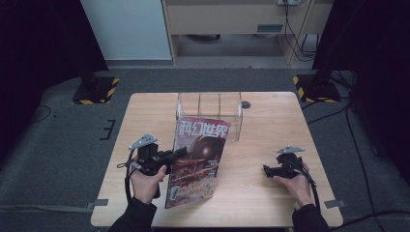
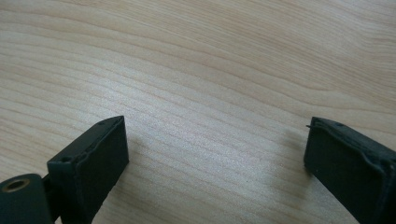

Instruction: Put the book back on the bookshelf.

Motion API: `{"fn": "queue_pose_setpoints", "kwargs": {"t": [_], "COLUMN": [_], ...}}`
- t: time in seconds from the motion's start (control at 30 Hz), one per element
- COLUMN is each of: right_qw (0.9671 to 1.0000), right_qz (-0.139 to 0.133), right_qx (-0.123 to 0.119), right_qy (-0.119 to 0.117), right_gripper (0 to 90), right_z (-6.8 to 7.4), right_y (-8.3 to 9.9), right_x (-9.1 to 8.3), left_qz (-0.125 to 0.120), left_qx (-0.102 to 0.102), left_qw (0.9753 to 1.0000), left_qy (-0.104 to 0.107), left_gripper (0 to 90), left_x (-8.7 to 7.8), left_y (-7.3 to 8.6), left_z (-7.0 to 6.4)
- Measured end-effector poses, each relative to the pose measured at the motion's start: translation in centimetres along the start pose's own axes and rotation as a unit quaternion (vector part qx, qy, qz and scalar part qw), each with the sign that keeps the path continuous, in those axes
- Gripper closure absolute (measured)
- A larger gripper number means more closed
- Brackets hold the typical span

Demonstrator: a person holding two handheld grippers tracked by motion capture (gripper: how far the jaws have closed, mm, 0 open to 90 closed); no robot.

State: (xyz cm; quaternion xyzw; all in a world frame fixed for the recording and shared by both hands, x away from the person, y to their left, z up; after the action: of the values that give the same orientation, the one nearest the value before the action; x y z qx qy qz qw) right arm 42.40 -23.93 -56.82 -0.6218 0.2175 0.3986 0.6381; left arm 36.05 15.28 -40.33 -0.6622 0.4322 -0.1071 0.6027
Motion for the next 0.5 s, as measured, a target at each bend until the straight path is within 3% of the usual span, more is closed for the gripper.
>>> {"fn": "queue_pose_setpoints", "kwargs": {"t": [0.17, 0.33, 0.5], "right_qw": [0.9998, 0.9995, 0.9989], "right_qz": [-0.015, -0.030, -0.045], "right_qx": [0.008, 0.008, 0.008], "right_qy": [-0.009, -0.010, -0.012], "right_gripper": [3.6, 1.6, 0.3], "right_z": [0.0, 0.1, 0.2], "right_y": [0.3, 0.3, 0.5], "right_x": [0.2, 0.4, 0.5], "left_qz": [-0.010, -0.015, -0.023], "left_qx": [0.001, 0.014, 0.010], "left_qw": [0.9998, 0.9990, 0.9975], "left_qy": [-0.017, -0.041, -0.066], "left_gripper": [83.7, 83.8, 83.7], "left_x": [-0.7, -1.2, -1.6], "left_y": [-0.6, -1.4, -2.2], "left_z": [0.7, 1.5, 2.8]}}
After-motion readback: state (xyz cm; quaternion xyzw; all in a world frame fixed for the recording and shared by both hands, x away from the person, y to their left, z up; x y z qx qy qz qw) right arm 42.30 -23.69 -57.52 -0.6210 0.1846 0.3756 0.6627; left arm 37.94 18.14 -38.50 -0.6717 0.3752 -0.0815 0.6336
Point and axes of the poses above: each handheld gripper's, and its own axes: x roughly forward along the jaws, y roughly out of its underside, z roughly to its left, the point moved 5 cm from there along x, roughly forward along the jaws, and after that the axes turned 13 degrees about x, right-handed, at the moved point
